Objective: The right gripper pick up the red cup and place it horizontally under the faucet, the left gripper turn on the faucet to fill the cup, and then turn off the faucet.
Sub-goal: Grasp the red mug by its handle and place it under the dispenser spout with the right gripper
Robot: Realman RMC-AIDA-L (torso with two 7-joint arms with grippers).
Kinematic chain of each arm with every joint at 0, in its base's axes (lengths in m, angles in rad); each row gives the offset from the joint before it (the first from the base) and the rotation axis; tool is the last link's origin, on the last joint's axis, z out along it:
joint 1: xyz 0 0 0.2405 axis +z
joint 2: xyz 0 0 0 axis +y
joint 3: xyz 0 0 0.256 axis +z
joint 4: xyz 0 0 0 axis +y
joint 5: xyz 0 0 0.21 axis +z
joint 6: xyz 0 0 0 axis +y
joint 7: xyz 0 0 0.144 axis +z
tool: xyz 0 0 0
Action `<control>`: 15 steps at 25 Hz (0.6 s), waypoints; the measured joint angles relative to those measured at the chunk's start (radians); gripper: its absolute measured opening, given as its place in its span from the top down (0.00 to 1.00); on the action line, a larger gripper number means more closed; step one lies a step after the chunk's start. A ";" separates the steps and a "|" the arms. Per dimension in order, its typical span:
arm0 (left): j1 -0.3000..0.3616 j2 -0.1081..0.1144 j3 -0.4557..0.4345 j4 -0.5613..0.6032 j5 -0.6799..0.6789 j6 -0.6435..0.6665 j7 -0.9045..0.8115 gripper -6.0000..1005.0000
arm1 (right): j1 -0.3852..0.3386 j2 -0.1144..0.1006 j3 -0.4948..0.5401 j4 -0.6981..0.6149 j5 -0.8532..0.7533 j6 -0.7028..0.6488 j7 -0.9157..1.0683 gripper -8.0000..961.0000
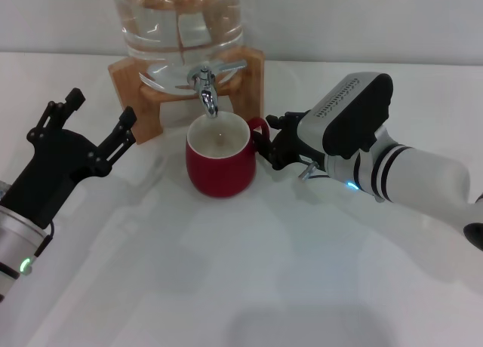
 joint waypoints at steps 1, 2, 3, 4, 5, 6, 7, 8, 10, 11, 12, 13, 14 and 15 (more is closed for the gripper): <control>0.000 0.000 0.000 0.000 0.000 0.000 0.000 0.13 | 0.000 0.000 0.000 0.000 0.000 0.000 0.000 0.61; 0.000 0.000 0.000 0.000 0.000 0.000 0.000 0.13 | -0.001 0.000 0.000 0.000 0.000 0.000 0.000 0.61; 0.000 0.000 0.000 0.000 0.000 0.000 0.000 0.13 | -0.001 0.000 0.001 0.000 0.000 -0.001 0.000 0.61; 0.000 0.000 0.000 0.000 0.000 0.000 0.000 0.13 | -0.001 0.000 0.001 0.000 0.000 -0.001 0.000 0.61; 0.000 0.000 0.000 0.000 0.000 0.000 0.000 0.13 | -0.001 0.000 0.001 0.000 0.000 -0.001 0.000 0.61; 0.000 0.000 0.000 0.000 0.000 0.000 0.000 0.13 | -0.002 0.000 0.001 0.000 0.000 -0.001 0.000 0.61; 0.001 0.000 0.000 0.000 0.000 0.000 0.000 0.13 | -0.003 0.000 0.000 0.000 0.000 -0.001 0.000 0.61; 0.001 0.000 0.000 0.000 0.000 0.000 0.000 0.13 | -0.004 0.000 0.000 0.000 0.000 -0.001 0.000 0.61; 0.002 0.000 0.000 0.000 0.000 0.000 0.000 0.13 | -0.006 0.000 0.000 0.002 0.000 -0.001 0.000 0.61; 0.003 0.000 0.000 0.000 0.000 0.000 0.000 0.13 | -0.008 0.000 0.000 0.005 0.000 -0.001 0.000 0.61; 0.003 0.000 0.000 0.000 0.000 0.000 0.000 0.13 | -0.011 0.000 0.000 0.008 0.000 -0.002 0.000 0.61; 0.003 0.000 0.000 0.000 0.000 0.000 0.000 0.13 | -0.015 -0.001 0.000 0.011 0.000 -0.002 0.000 0.61; 0.004 0.000 0.000 0.000 0.000 0.000 0.000 0.13 | -0.016 -0.001 0.000 0.012 0.000 -0.002 0.000 0.61; 0.004 0.000 0.000 0.000 0.000 0.000 0.000 0.13 | -0.017 -0.001 0.000 0.013 0.000 -0.003 0.000 0.61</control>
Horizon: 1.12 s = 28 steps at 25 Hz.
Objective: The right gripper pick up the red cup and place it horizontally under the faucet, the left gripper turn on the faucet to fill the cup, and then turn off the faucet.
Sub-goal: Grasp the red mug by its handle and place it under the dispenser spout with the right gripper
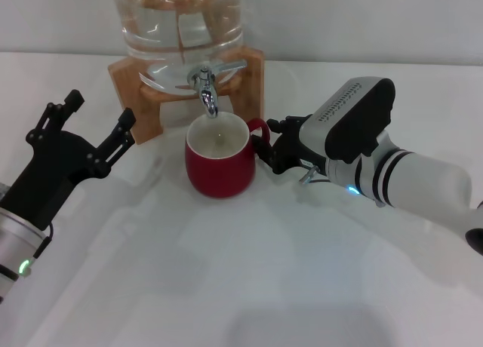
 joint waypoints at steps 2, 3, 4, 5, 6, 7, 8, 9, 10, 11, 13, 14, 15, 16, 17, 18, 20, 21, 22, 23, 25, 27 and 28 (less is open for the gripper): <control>0.000 0.000 0.000 -0.002 0.000 0.000 0.000 0.13 | -0.001 0.000 0.000 0.000 0.000 0.000 0.000 0.61; 0.000 0.000 0.000 -0.004 0.000 0.000 0.000 0.13 | -0.001 0.000 0.000 0.000 0.000 0.000 0.000 0.61; -0.002 0.000 0.000 -0.007 0.000 -0.001 0.000 0.13 | -0.006 -0.002 0.000 0.006 0.000 -0.001 -0.001 0.61; -0.003 0.000 0.000 -0.009 0.000 -0.001 0.000 0.13 | -0.007 -0.002 0.001 0.009 0.000 -0.001 -0.002 0.61; -0.003 0.000 0.000 -0.010 0.000 -0.001 0.000 0.13 | -0.009 -0.003 0.002 0.012 0.000 -0.001 -0.005 0.61; -0.004 0.000 0.000 -0.011 0.000 -0.001 0.000 0.13 | -0.011 -0.003 0.003 0.013 0.000 -0.002 -0.008 0.61; -0.004 0.000 0.000 -0.011 0.000 -0.001 0.000 0.13 | -0.011 -0.003 0.005 0.014 0.000 -0.003 -0.010 0.61; -0.004 0.000 0.000 -0.011 0.000 -0.001 0.000 0.13 | -0.012 -0.003 0.005 0.014 0.000 -0.003 -0.011 0.61; -0.004 0.000 0.000 -0.012 0.000 -0.001 0.000 0.13 | -0.012 -0.004 0.006 0.014 0.000 -0.003 -0.012 0.61; -0.004 0.000 0.000 -0.012 0.000 -0.001 0.000 0.13 | -0.013 -0.004 0.007 0.014 0.000 -0.004 -0.012 0.61; -0.004 0.000 0.000 -0.012 0.000 -0.001 0.000 0.13 | -0.015 -0.005 0.007 0.014 0.000 -0.009 -0.012 0.61; -0.004 0.000 0.000 -0.012 0.000 -0.001 0.000 0.13 | -0.017 -0.006 0.007 0.016 0.000 -0.014 -0.012 0.61; -0.004 0.000 0.000 -0.012 0.000 -0.001 0.000 0.13 | -0.020 -0.007 0.006 0.018 0.000 -0.019 -0.012 0.61; -0.004 0.000 0.000 -0.012 0.000 -0.001 0.000 0.13 | -0.024 -0.008 0.006 0.022 0.000 -0.024 -0.012 0.61; -0.004 0.000 0.000 -0.012 0.000 -0.001 0.000 0.13 | -0.025 -0.009 0.006 0.024 0.000 -0.025 -0.012 0.61; -0.003 0.000 0.000 -0.012 0.000 -0.001 0.000 0.13 | -0.027 -0.011 0.007 0.025 0.000 -0.026 -0.012 0.61; -0.003 0.001 0.000 -0.012 0.000 0.000 0.000 0.13 | -0.028 -0.011 0.007 0.026 0.000 -0.026 -0.012 0.61; -0.004 0.001 0.000 -0.012 0.000 0.000 0.000 0.13 | -0.030 -0.012 0.007 0.026 -0.002 -0.026 -0.012 0.61; -0.004 0.001 -0.001 -0.012 0.000 0.000 0.000 0.13 | -0.032 -0.012 0.008 0.026 -0.006 -0.026 -0.012 0.61; -0.004 0.002 -0.001 -0.012 0.000 0.000 0.000 0.13 | -0.034 -0.012 0.009 0.026 -0.012 -0.027 -0.012 0.61; -0.004 0.003 -0.001 -0.012 -0.003 0.000 0.000 0.13 | -0.039 -0.011 0.010 0.026 -0.022 -0.032 -0.012 0.61; -0.004 0.003 -0.002 -0.012 -0.008 0.000 0.000 0.13 | -0.045 -0.012 0.010 0.029 -0.023 -0.039 -0.012 0.61; -0.004 0.003 -0.002 -0.012 -0.011 0.000 0.000 0.13 | -0.051 -0.013 0.011 0.032 -0.023 -0.045 -0.012 0.61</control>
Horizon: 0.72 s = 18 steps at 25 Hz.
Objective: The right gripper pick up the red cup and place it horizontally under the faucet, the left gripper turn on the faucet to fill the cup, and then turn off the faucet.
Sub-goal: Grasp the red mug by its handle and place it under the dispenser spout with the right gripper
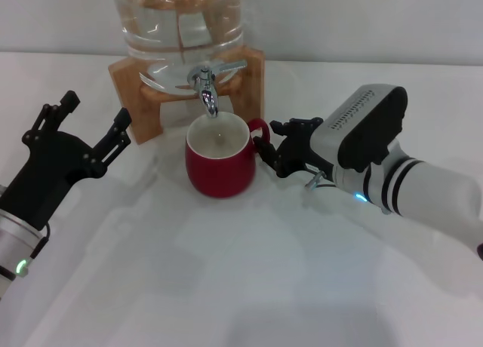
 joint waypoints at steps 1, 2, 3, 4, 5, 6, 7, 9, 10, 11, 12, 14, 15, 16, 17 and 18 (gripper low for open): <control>0.000 0.000 0.000 0.000 -0.002 0.000 0.000 0.13 | -0.004 -0.001 0.000 0.002 0.000 -0.003 0.000 0.61; 0.000 0.000 0.000 -0.001 -0.002 0.000 0.000 0.13 | -0.007 -0.002 0.001 0.005 -0.001 -0.008 0.000 0.61; 0.001 0.000 0.000 -0.001 -0.002 0.000 0.000 0.13 | -0.011 -0.003 0.001 0.007 -0.001 -0.012 0.000 0.61; 0.001 0.000 0.000 -0.001 -0.002 0.000 0.000 0.13 | -0.012 -0.004 0.002 0.007 -0.002 -0.014 0.000 0.61; 0.002 0.000 0.000 -0.001 -0.002 0.000 0.000 0.13 | -0.014 -0.004 0.002 0.007 -0.002 -0.017 0.000 0.61; 0.002 0.000 0.000 -0.002 -0.002 0.000 0.000 0.13 | -0.017 -0.004 0.002 0.007 -0.002 -0.020 0.000 0.61; 0.003 0.000 0.000 -0.002 -0.002 0.000 0.000 0.13 | -0.020 -0.004 0.002 0.007 -0.004 -0.023 0.000 0.61; 0.003 0.000 0.000 -0.003 -0.002 0.000 0.000 0.13 | -0.029 -0.004 0.005 0.008 -0.015 -0.033 0.000 0.61; 0.003 0.000 0.000 -0.003 -0.002 0.000 0.000 0.13 | -0.038 -0.004 0.012 0.012 -0.031 -0.039 0.000 0.61; 0.003 0.000 0.000 -0.003 -0.002 0.000 0.000 0.13 | -0.051 -0.004 0.027 0.018 -0.056 -0.042 0.000 0.61; 0.003 0.000 0.000 -0.003 -0.002 0.000 0.000 0.13 | -0.061 -0.004 0.043 0.023 -0.076 -0.043 0.000 0.61; 0.003 0.000 0.000 -0.003 -0.002 0.000 0.000 0.13 | -0.088 -0.005 0.085 0.037 -0.128 -0.041 0.000 0.61; 0.003 0.000 0.000 -0.003 -0.002 0.000 0.000 0.13 | -0.102 -0.005 0.109 0.045 -0.159 -0.039 0.000 0.61; 0.003 0.000 0.000 -0.005 -0.002 0.000 0.000 0.13 | -0.116 -0.005 0.129 0.052 -0.187 -0.037 0.000 0.61; 0.002 0.000 0.000 -0.006 -0.002 0.000 0.000 0.13 | -0.128 -0.005 0.145 0.060 -0.209 -0.035 0.000 0.61; 0.001 0.000 0.000 -0.008 -0.002 0.000 0.000 0.13 | -0.140 -0.005 0.161 0.065 -0.228 -0.032 0.001 0.61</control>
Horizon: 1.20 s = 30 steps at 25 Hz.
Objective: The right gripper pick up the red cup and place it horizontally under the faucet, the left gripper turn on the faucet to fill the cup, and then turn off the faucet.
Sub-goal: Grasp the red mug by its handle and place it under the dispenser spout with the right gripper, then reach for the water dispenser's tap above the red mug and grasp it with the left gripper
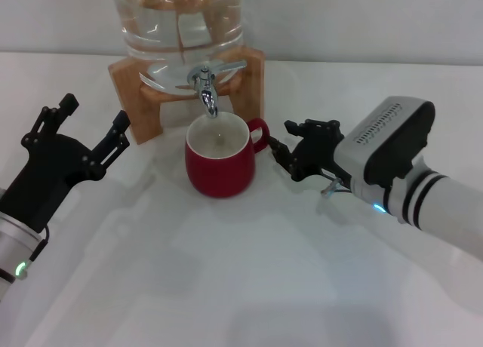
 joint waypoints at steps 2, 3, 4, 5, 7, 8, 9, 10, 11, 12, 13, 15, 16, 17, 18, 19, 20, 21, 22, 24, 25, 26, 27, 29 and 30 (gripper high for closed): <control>-0.002 0.000 0.000 -0.002 -0.001 0.000 0.000 0.13 | -0.018 0.000 0.026 0.009 -0.033 0.009 0.000 0.61; -0.002 0.000 0.000 -0.002 -0.001 0.000 0.000 0.13 | -0.023 0.000 0.034 0.011 -0.042 0.012 0.000 0.61; -0.002 0.000 0.000 -0.003 -0.001 0.000 0.000 0.13 | -0.028 0.000 0.041 0.013 -0.049 0.015 0.000 0.61; -0.003 0.000 0.000 -0.003 -0.001 0.001 0.000 0.13 | -0.032 0.000 0.045 0.013 -0.055 0.017 0.000 0.61; -0.003 0.000 -0.001 -0.003 -0.001 0.001 0.000 0.13 | -0.040 0.000 0.047 0.014 -0.056 0.018 0.000 0.61; -0.003 0.000 -0.004 -0.003 -0.001 0.001 0.000 0.13 | -0.044 0.000 0.051 0.014 -0.057 0.017 0.000 0.61; -0.003 0.000 -0.007 -0.004 -0.001 0.001 0.000 0.13 | -0.049 -0.001 0.054 0.014 -0.058 0.015 0.000 0.61; -0.002 0.000 -0.010 -0.004 -0.001 0.001 0.000 0.13 | -0.053 -0.002 0.058 0.014 -0.059 0.012 0.000 0.61; -0.001 0.000 -0.012 -0.004 -0.001 0.001 0.000 0.13 | -0.059 -0.004 0.060 0.014 -0.060 0.008 0.000 0.61; 0.001 0.000 -0.013 -0.005 -0.001 0.001 0.000 0.13 | -0.064 -0.004 0.063 0.014 -0.061 0.004 -0.001 0.61; 0.002 0.000 -0.013 -0.005 -0.001 0.002 0.000 0.13 | -0.069 -0.006 0.067 0.014 -0.061 0.000 -0.001 0.61; 0.003 0.001 -0.013 -0.006 -0.001 0.002 0.000 0.13 | -0.088 -0.011 0.080 0.015 -0.061 -0.016 -0.002 0.61; 0.001 0.001 -0.013 -0.006 -0.002 0.002 0.000 0.13 | -0.096 -0.013 0.082 0.016 -0.061 -0.025 -0.002 0.61; 0.001 0.001 -0.013 -0.006 -0.002 0.002 0.000 0.13 | -0.109 -0.017 0.087 0.017 -0.061 -0.042 -0.002 0.61; -0.002 0.002 -0.021 -0.006 -0.003 0.002 0.000 0.13 | -0.121 -0.021 0.091 0.017 -0.061 -0.054 -0.003 0.61; -0.003 0.002 -0.024 -0.006 -0.003 0.002 0.000 0.13 | -0.132 -0.024 0.097 0.018 -0.061 -0.071 -0.003 0.61; -0.003 0.002 -0.029 -0.006 -0.003 0.002 0.000 0.13 | -0.141 -0.026 0.103 0.018 -0.061 -0.084 -0.003 0.61; -0.005 0.002 -0.035 -0.006 -0.003 0.002 0.001 0.13 | -0.150 -0.028 0.108 0.018 -0.061 -0.096 -0.003 0.61; -0.006 0.001 -0.038 -0.006 -0.003 0.002 0.002 0.13 | -0.174 -0.032 0.123 0.015 -0.062 -0.134 -0.004 0.61; -0.008 0.001 -0.039 -0.006 -0.003 0.002 0.003 0.13 | -0.183 -0.033 0.129 0.013 -0.061 -0.151 -0.004 0.61; -0.008 0.001 -0.039 -0.006 -0.003 0.002 0.004 0.13 | -0.195 -0.034 0.134 0.010 -0.062 -0.170 -0.005 0.61; -0.008 0.001 -0.039 -0.006 -0.003 0.002 0.004 0.13 | -0.207 -0.035 0.140 0.007 -0.061 -0.191 -0.005 0.61; -0.008 0.001 -0.039 -0.006 -0.003 0.002 0.005 0.13 | -0.216 -0.036 0.140 0.004 -0.061 -0.210 -0.005 0.61; -0.008 0.001 -0.039 -0.006 -0.003 0.002 0.007 0.13 | -0.240 -0.037 0.141 -0.008 -0.061 -0.273 -0.005 0.61; -0.008 0.001 -0.039 -0.006 -0.003 0.002 0.008 0.13 | -0.252 -0.037 0.141 -0.017 -0.061 -0.306 -0.005 0.61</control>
